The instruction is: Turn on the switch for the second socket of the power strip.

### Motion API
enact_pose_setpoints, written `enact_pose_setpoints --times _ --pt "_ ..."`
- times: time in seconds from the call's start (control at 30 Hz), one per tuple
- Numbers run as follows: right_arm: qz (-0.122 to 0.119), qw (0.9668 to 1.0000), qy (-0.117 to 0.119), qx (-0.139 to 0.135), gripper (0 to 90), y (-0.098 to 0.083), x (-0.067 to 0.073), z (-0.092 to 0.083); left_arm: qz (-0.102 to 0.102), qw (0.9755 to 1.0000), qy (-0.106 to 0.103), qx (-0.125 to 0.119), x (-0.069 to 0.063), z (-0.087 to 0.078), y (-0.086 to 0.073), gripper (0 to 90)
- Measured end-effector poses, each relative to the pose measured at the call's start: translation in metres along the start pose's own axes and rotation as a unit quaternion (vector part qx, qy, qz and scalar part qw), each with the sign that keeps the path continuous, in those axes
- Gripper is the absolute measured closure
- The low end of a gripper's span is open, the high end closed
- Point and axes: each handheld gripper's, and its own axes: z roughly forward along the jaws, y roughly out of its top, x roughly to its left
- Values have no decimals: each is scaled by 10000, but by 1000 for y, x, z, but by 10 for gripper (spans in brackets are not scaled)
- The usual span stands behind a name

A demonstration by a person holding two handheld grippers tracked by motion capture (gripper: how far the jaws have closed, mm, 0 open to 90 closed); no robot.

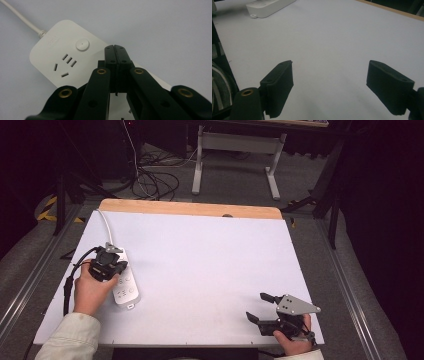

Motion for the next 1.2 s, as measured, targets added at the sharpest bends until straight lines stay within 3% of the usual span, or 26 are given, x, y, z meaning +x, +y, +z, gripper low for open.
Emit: enact_pose_setpoints --times 0.5,0.9,1.07,1.2 --pt "16 10000 -45 14 220 0 0 0 162 9997 208 -8 -5 1 0 899" --pt "11 10000 -71 -6 222 0 1 -1 18 9999 98 -37 -3 2 -2 900" --pt "11 10000 -71 -5 222 0 1 -1 111 9995 281 -3 -8 2 -1 900" --pt "24 10000 -74 1 222 0 1 -1 80 9996 255 10 -8 2 0 900"
